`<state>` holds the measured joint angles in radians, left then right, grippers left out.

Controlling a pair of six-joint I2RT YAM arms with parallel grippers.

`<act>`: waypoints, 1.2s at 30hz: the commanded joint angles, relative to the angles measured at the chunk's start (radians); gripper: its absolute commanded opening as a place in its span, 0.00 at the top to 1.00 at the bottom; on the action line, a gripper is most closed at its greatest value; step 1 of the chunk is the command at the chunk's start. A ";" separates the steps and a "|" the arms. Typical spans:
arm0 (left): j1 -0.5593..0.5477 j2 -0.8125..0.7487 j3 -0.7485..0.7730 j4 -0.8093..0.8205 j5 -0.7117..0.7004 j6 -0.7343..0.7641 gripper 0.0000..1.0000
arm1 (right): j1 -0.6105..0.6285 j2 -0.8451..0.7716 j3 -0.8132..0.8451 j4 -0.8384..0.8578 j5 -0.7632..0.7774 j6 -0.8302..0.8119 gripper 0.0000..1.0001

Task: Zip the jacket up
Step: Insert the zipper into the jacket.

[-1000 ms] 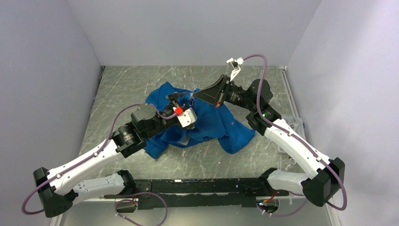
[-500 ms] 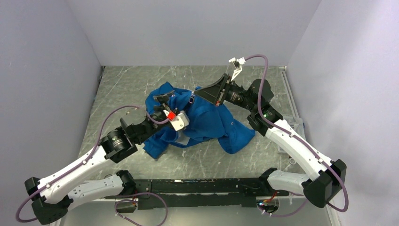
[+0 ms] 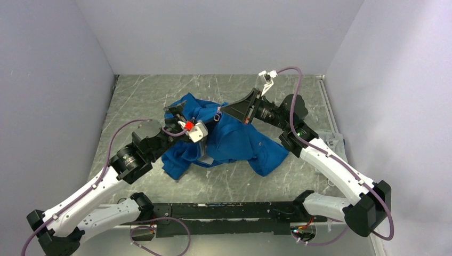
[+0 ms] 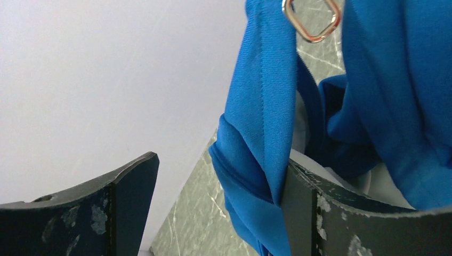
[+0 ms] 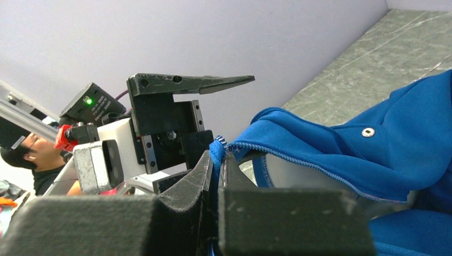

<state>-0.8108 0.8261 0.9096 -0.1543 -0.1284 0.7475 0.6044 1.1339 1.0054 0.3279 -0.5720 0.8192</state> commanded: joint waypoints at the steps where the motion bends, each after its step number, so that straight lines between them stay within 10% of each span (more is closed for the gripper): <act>1: 0.030 -0.013 -0.008 0.033 0.003 -0.009 0.16 | -0.001 -0.019 -0.017 0.178 -0.006 0.070 1.00; 24: 0.016 0.122 0.099 0.179 0.153 -0.075 0.37 | 0.011 -0.003 -0.030 0.240 -0.003 0.110 1.00; 36: -0.011 0.136 0.083 0.235 0.212 0.009 0.69 | 0.011 -0.006 -0.027 0.225 -0.004 0.108 1.00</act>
<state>-0.8097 0.9638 0.9672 -0.0010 0.0486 0.7200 0.6102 1.1465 0.9524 0.4583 -0.5762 0.9169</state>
